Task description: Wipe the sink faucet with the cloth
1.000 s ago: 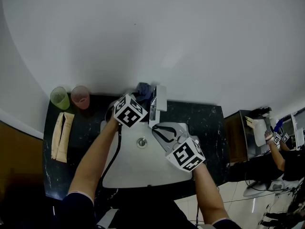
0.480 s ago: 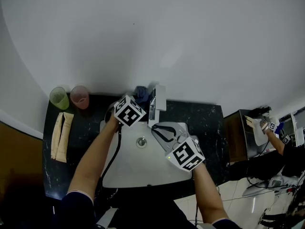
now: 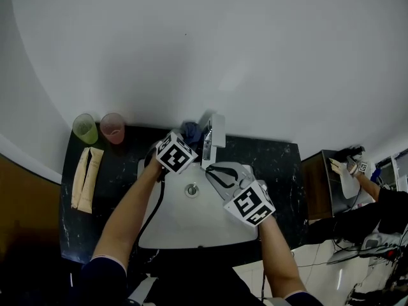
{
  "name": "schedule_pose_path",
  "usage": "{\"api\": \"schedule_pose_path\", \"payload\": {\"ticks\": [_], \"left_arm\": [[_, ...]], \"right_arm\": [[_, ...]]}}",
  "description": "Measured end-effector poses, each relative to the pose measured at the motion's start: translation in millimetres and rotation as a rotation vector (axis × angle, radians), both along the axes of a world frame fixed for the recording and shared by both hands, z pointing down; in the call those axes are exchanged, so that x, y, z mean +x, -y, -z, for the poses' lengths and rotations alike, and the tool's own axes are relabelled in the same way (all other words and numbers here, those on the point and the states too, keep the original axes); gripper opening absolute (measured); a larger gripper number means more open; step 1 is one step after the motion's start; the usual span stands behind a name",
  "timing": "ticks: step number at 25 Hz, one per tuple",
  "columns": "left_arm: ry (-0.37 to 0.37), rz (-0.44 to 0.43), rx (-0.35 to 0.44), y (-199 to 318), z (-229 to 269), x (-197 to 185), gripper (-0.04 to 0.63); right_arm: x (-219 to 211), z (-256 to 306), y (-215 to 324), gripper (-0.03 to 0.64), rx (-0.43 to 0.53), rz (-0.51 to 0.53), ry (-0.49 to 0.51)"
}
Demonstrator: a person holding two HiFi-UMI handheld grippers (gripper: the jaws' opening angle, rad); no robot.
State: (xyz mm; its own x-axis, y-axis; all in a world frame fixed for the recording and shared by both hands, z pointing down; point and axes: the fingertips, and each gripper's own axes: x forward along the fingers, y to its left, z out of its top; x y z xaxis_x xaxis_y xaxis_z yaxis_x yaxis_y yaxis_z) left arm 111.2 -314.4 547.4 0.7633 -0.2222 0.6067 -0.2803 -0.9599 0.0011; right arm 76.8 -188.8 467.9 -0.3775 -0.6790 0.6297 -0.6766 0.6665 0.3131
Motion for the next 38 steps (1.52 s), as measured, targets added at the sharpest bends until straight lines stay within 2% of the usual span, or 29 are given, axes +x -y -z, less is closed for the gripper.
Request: {"api": "schedule_pose_path", "payload": {"ticks": [9, 16, 32, 38], "left_arm": [[-0.026, 0.012, -0.032, -15, 1, -4, 0.100], [0.032, 0.051, 0.062, 7, 4, 1, 0.101], [-0.072, 0.021, 0.251, 21, 98, 8, 0.101], [-0.067, -0.013, 0.308, 5, 117, 2, 0.101]], "right_arm": [[-2, 2, 2, 0.054, 0.013, 0.002, 0.016], [-2, 1, 2, 0.052, -0.001, -0.012, 0.050], [-1, 2, 3, 0.052, -0.001, -0.039, 0.083], [0, 2, 4, 0.052, -0.003, -0.047, 0.098]]}}
